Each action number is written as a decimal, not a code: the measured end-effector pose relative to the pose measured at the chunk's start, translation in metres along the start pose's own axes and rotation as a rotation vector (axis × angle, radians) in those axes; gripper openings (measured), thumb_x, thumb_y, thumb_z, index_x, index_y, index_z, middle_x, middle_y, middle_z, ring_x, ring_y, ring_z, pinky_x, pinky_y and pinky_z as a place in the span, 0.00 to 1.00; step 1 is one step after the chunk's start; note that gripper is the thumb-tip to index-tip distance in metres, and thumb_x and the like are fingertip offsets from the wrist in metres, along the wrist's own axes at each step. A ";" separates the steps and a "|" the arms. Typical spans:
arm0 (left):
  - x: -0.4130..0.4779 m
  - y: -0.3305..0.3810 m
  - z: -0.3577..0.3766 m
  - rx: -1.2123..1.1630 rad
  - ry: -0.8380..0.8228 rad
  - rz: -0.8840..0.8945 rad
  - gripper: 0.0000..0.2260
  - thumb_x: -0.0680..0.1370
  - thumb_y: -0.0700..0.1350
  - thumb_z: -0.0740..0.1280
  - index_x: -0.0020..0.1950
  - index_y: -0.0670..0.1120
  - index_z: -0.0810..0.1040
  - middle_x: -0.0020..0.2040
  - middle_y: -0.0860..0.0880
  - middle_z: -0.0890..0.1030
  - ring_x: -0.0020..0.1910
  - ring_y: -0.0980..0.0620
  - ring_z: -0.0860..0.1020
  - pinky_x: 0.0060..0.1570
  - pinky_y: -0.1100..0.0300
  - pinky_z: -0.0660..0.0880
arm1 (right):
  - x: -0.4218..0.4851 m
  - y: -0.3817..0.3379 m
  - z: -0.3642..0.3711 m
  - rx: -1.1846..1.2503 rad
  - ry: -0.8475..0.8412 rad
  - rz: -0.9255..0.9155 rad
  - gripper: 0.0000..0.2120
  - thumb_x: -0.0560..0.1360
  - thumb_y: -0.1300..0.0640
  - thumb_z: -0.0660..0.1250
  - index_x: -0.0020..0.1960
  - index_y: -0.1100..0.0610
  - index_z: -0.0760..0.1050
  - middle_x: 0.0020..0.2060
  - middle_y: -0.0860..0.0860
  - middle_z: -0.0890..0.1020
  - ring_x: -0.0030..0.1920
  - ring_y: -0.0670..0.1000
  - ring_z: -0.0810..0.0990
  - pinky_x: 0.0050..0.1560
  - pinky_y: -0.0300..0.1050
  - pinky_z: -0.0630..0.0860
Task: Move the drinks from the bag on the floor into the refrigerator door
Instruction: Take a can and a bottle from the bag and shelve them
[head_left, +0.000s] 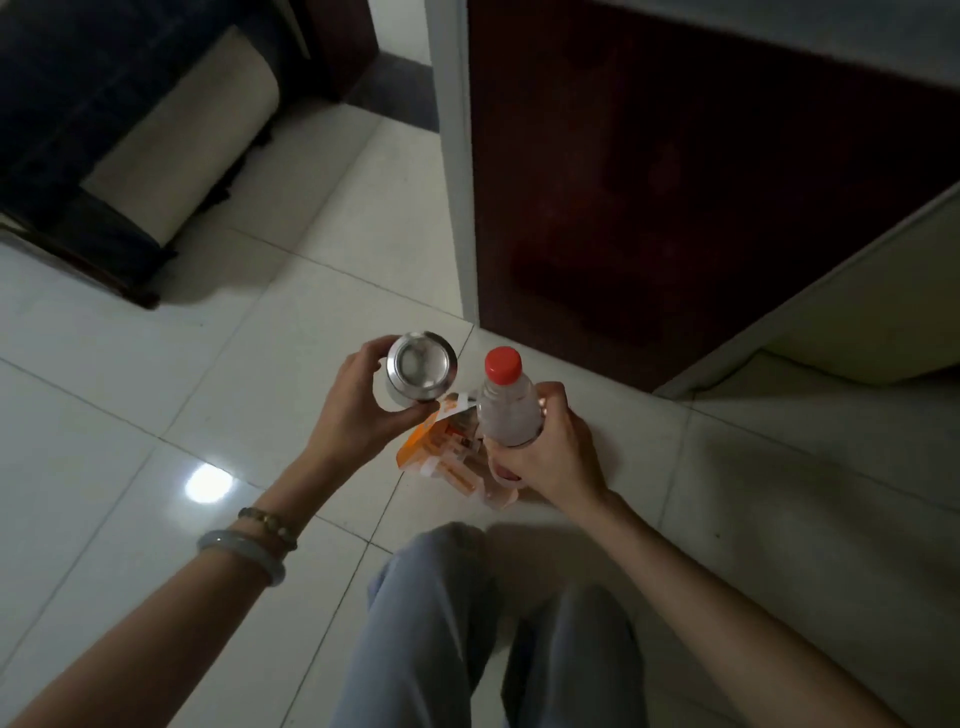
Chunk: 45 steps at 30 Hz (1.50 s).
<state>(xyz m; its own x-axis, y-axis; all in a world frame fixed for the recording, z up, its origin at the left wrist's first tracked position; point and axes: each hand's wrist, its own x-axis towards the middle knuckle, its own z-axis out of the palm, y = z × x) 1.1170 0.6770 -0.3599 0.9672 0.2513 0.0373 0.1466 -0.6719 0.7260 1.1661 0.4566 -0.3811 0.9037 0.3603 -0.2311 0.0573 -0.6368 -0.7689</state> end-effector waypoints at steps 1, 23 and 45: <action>0.003 0.022 -0.013 -0.003 -0.011 0.005 0.31 0.65 0.51 0.78 0.64 0.48 0.69 0.59 0.52 0.75 0.56 0.50 0.73 0.53 0.50 0.74 | -0.010 -0.018 -0.021 0.007 0.013 0.008 0.33 0.59 0.47 0.78 0.56 0.54 0.64 0.42 0.46 0.76 0.41 0.46 0.77 0.37 0.36 0.75; 0.104 0.353 -0.152 -0.179 -0.359 0.531 0.32 0.64 0.55 0.78 0.63 0.56 0.68 0.60 0.56 0.76 0.60 0.52 0.74 0.56 0.47 0.74 | -0.126 -0.258 -0.356 0.113 0.757 0.144 0.27 0.60 0.49 0.79 0.50 0.50 0.66 0.41 0.44 0.79 0.41 0.45 0.80 0.39 0.42 0.77; 0.144 0.413 -0.075 -0.061 -0.319 0.481 0.33 0.63 0.55 0.78 0.64 0.52 0.69 0.57 0.58 0.74 0.58 0.56 0.71 0.54 0.62 0.70 | -0.027 -0.122 -0.468 0.258 0.967 0.147 0.30 0.60 0.53 0.79 0.56 0.55 0.66 0.49 0.50 0.79 0.47 0.48 0.79 0.43 0.31 0.73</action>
<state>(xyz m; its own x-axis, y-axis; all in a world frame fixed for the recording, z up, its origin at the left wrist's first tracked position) 1.3011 0.4878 -0.0029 0.9382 -0.3011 0.1705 -0.3277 -0.6149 0.7173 1.3336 0.2057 -0.0020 0.8568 -0.4900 0.1606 -0.0724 -0.4227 -0.9034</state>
